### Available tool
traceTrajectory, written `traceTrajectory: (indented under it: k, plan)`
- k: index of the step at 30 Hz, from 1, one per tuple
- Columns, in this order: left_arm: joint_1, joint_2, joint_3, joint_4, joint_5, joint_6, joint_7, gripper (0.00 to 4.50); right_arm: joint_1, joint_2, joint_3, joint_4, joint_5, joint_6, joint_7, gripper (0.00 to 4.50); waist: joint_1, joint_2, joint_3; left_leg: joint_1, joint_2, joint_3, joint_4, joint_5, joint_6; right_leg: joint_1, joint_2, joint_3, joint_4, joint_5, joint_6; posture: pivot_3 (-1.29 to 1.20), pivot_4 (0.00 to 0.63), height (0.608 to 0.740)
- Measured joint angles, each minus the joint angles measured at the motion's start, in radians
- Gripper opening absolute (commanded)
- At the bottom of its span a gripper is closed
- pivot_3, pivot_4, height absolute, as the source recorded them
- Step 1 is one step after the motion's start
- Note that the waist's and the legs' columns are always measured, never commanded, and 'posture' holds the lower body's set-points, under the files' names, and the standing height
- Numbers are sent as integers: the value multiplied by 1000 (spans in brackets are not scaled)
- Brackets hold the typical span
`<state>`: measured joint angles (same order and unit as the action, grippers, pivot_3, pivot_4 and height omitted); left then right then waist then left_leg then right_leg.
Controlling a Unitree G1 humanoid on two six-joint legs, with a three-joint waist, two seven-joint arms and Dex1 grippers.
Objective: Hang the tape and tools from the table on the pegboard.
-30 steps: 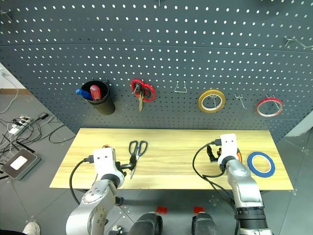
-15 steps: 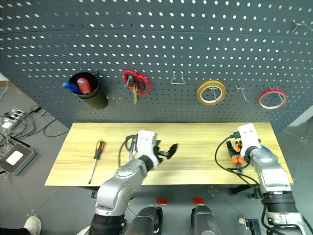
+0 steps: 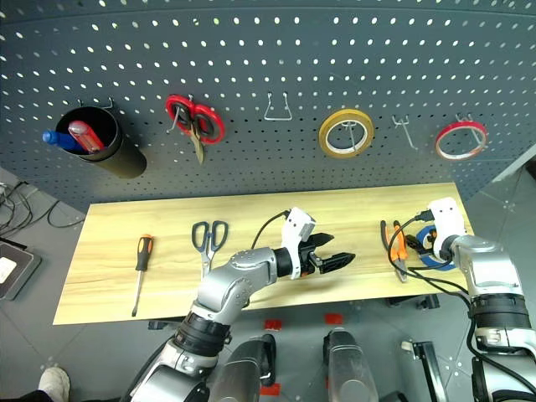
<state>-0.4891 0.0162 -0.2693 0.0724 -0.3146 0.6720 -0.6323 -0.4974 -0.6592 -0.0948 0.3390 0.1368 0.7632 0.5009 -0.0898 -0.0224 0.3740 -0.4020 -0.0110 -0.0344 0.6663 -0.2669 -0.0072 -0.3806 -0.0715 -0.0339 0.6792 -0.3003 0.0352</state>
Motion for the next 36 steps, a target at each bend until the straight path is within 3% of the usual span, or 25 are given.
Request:
traceTrajectory:
  k: [7, 16, 19, 29, 36]
  plan:
    - [-31, -54, -19, 65, 1, -25, -20, 4453, -59, -11, -2, 103, -2, -12, 21, 4500, -3, -5, 24, -8, 4, 11, 2, 0, -1, -8, -1, 0, -1, 1, 2, -250, 462, 740]
    - [-13, -51, -29, 46, 1, -17, -20, 4453, -76, -8, -11, 164, 1, 20, -5, 4500, -2, -3, 42, -8, 4, 12, 4, 0, -1, -8, -2, 0, 0, 2, 3, -231, 462, 740]
    - [-13, -47, -28, 35, 1, -10, -19, 4500, -85, -3, -23, 177, 4, 32, -10, 3976, 0, -3, 42, -8, 4, 12, 4, 0, -1, -8, -2, 0, 0, 2, 4, -225, 461, 740]
    - [-15, -50, -28, 17, 0, 2, -16, 4500, -99, 6, -32, 207, 4, 8, -10, 769, 3, -4, 42, -8, 4, 12, 5, 1, -2, -8, -2, 0, -1, 3, 5, -223, 449, 740]
    - [-17, -51, -28, 17, 0, 0, -34, 4500, -54, 7, -29, 152, -4, -17, -30, 689, 3, -3, 42, -9, 4, 12, 4, 2, -5, -8, -2, -1, -1, 3, 6, -234, 405, 740]
